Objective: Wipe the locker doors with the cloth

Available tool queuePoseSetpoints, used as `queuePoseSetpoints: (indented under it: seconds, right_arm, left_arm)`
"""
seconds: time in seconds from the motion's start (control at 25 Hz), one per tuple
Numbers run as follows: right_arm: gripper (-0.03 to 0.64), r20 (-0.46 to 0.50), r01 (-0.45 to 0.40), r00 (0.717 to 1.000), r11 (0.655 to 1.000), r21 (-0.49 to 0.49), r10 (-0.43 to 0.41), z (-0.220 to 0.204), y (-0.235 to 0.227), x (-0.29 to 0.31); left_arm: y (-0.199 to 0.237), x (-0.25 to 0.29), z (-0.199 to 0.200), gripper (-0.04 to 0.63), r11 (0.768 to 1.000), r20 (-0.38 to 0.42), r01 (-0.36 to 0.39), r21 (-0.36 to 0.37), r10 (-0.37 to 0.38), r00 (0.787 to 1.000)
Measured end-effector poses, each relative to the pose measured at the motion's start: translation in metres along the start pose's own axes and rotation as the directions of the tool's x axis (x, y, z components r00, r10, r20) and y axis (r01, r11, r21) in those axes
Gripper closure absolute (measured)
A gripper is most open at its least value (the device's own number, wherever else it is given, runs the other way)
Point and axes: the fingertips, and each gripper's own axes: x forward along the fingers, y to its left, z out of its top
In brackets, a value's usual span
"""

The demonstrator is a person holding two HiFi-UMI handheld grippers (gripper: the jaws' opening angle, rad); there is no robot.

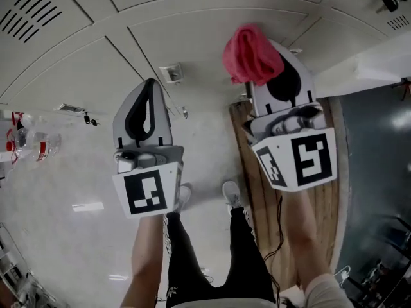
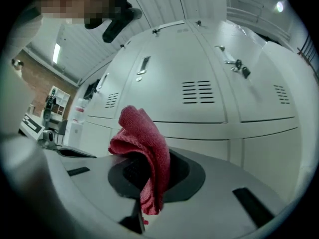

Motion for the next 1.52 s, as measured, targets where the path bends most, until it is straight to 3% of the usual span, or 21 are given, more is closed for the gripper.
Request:
queuePoseSetpoints:
  seconds: [0.12,0.32,0.6,0.88,1.04,1.52]
  right_arm:
    - [0.577,-0.005,-0.090,0.996,0.996,0.002,0.090,-0.007,0.050,0.020]
    - [0.578,0.006,-0.161,0.987,0.987,-0.002,0.161,-0.012,0.106,0.053]
    - [0.578,-0.012,-0.159,0.987,0.987,0.013,0.159,-0.023,0.134,0.075]
    - [0.578,0.008,-0.133,0.991,0.990,0.037,0.133,-0.025,0.135,0.078]
    - [0.578,-0.002,-0.108,0.994,0.993,0.056,0.108,-0.029,0.120,0.072]
    - [0.577,-0.046,0.132,0.990,0.991,-0.004,-0.132,-0.050,-0.016,0.024]
  left_arm:
    - [0.019,-0.016,-0.005,0.578,1.000,-0.014,-0.021,0.009,0.021,1.000]
    - [0.049,-0.039,-0.013,0.578,0.998,-0.041,-0.063,-0.014,0.063,0.997]
    - [0.080,-0.053,-0.016,0.578,0.995,-0.053,-0.096,0.006,0.096,0.994]
    - [0.078,-0.050,-0.025,0.578,0.996,-0.069,-0.086,0.008,0.087,0.994]
    - [0.064,-0.043,-0.027,0.578,0.998,-0.068,-0.057,0.007,0.057,0.996]
    - [-0.003,-0.010,-0.038,0.578,1.000,-0.080,0.027,-0.004,-0.028,0.996]
